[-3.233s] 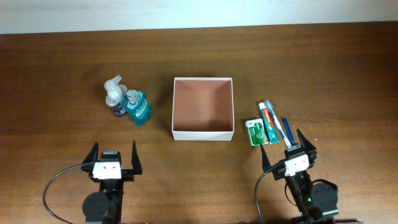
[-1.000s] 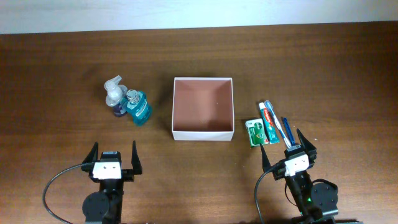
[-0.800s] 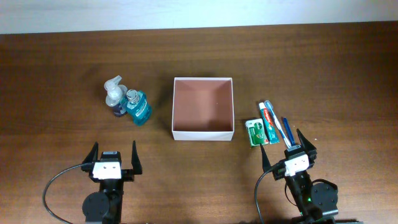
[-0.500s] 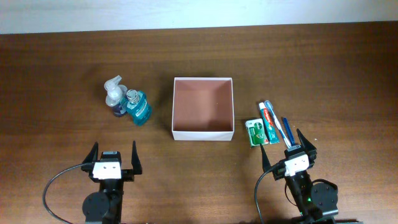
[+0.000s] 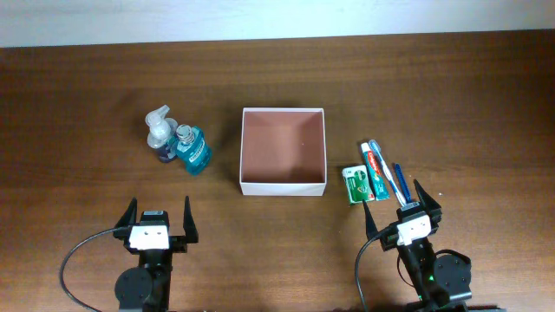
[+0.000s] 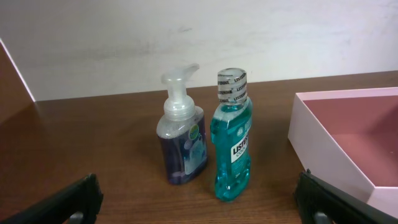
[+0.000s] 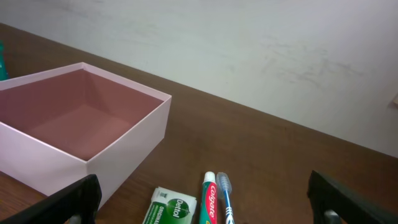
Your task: Pack container
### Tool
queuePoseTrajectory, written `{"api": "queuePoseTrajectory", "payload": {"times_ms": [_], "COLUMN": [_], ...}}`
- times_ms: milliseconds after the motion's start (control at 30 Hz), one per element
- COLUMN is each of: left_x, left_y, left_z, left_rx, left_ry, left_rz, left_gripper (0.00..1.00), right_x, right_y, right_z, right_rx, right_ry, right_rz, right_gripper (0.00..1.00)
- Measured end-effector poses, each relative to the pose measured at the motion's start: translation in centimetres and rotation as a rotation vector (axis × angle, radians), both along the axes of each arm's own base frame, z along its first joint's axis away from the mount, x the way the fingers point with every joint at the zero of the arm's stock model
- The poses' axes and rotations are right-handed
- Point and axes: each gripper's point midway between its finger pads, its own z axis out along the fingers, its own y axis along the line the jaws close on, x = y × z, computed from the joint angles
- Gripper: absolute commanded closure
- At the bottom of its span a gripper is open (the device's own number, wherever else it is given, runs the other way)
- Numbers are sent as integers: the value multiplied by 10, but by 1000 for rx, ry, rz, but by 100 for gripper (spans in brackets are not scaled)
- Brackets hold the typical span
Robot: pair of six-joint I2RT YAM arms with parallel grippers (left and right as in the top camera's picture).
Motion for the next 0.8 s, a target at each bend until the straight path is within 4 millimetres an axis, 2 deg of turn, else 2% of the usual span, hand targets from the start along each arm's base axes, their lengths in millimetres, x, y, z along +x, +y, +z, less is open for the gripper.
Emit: {"api": "queuePoseTrajectory", "payload": {"times_ms": [233, 333, 433, 600, 667, 800], "left_x": [0, 0, 0, 0, 0, 0], "left_y": [0, 0, 0, 0, 0, 0], "left_z": [0, 0, -1, -2, -2, -2], "left_rx": [0, 0, 0, 3, 4, 4], "left_ry": [0, 0, 3, 6, 8, 8], "left_rz": [0, 0, 0, 0, 0, 0], "left_gripper": [1, 1, 1, 1, 1, 1], "right_x": [-3, -6, -2, 20, 23, 53], "right_y": [6, 6, 7, 10, 11, 16], "right_z": [9, 33, 72, 97, 98, 112], "right_rx": [6, 4, -5, -42, -60, -80], "right_ry": [1, 23, 103, 437, 609, 810], "right_rz": [39, 42, 41, 43, 41, 45], "right_gripper": [1, 1, 1, 1, 1, 1]}}
